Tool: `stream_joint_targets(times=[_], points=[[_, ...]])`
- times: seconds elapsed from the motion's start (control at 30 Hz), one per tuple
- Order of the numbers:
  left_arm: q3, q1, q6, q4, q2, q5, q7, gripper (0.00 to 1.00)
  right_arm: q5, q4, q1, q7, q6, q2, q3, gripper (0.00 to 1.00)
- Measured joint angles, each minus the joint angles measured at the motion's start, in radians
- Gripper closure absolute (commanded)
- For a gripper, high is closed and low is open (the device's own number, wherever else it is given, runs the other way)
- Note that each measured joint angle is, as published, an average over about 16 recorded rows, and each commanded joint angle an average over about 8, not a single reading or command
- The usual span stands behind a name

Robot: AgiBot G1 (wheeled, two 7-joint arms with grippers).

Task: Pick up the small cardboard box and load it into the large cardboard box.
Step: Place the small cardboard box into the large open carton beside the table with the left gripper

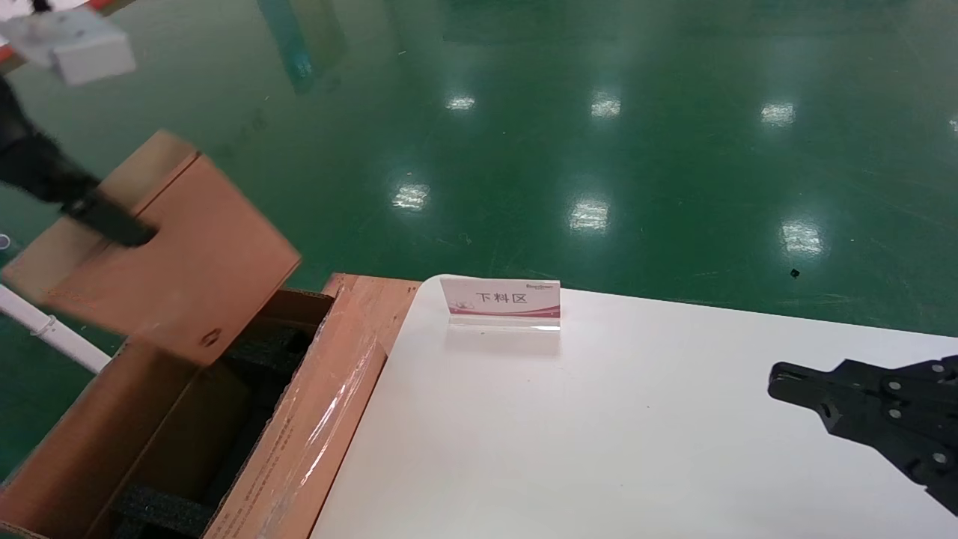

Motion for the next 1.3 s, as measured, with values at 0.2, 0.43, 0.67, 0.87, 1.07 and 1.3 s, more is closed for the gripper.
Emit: stream_joint_targets(times=[0.2,0.43,0.67,0.87,1.07,1.3], points=[[0.163,-0.031,0.011,0.032,-0.003,-0.055,0.03,1.0,0.0,0.0,0.0,0.0,0.0,0.0,0.0,0.0],[0.264,0.001,-0.027,0.065,-0.029,-0.089,0.05,1.0,0.001,0.0,0.0,0.0,0.0,0.0,-0.001,0.0],[0.28,0.059,-0.089,0.058,-0.072,-0.078,0.046,1.0,0.001,0.0,0.0,-0.001,0.001,0.0,-0.001,0.0],[0.27,0.101,-0.142,0.02,-0.114,-0.057,0.017,1.0,0.001,0.0,0.0,-0.001,0.001,0.001,-0.002,0.0],[0.269,0.125,-0.184,-0.036,-0.152,-0.033,-0.034,1.0,0.001,0.0,0.0,-0.001,0.001,0.001,-0.002,0.0],[0.279,0.136,-0.206,-0.092,-0.184,0.003,-0.094,1.0,0.002,0.0,0.001,-0.001,0.001,0.001,-0.002,0.0]])
